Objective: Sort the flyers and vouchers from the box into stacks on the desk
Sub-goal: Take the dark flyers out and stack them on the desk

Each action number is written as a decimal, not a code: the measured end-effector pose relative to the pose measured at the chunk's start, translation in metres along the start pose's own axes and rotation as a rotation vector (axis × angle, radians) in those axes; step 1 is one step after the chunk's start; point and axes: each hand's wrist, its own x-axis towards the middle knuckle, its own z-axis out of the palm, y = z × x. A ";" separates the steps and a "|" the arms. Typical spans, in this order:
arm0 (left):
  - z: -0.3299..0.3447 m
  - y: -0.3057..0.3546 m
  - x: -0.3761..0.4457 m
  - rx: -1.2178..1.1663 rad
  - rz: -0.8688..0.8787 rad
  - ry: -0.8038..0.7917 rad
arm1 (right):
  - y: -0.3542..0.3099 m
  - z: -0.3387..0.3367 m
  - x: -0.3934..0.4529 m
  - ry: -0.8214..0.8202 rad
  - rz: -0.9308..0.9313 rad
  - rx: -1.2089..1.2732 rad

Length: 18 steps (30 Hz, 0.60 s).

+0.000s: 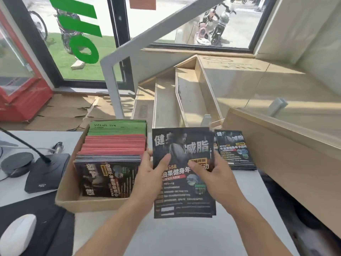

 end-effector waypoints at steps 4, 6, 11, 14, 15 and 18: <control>0.040 -0.040 0.013 -0.032 -0.053 -0.004 | 0.031 -0.041 0.015 0.013 0.002 -0.066; 0.054 -0.049 0.014 0.064 0.058 0.049 | 0.047 -0.059 0.023 0.080 -0.008 0.020; 0.068 -0.068 0.009 0.194 0.194 0.069 | 0.074 -0.082 0.028 0.037 -0.030 0.084; 0.077 -0.081 0.001 0.201 0.157 0.079 | 0.088 -0.088 0.030 -0.027 0.009 0.032; 0.080 -0.084 -0.002 0.193 0.141 0.093 | 0.092 -0.090 0.029 -0.044 0.015 0.018; 0.086 -0.087 -0.004 0.154 0.131 0.146 | 0.094 -0.093 0.026 -0.048 0.000 0.052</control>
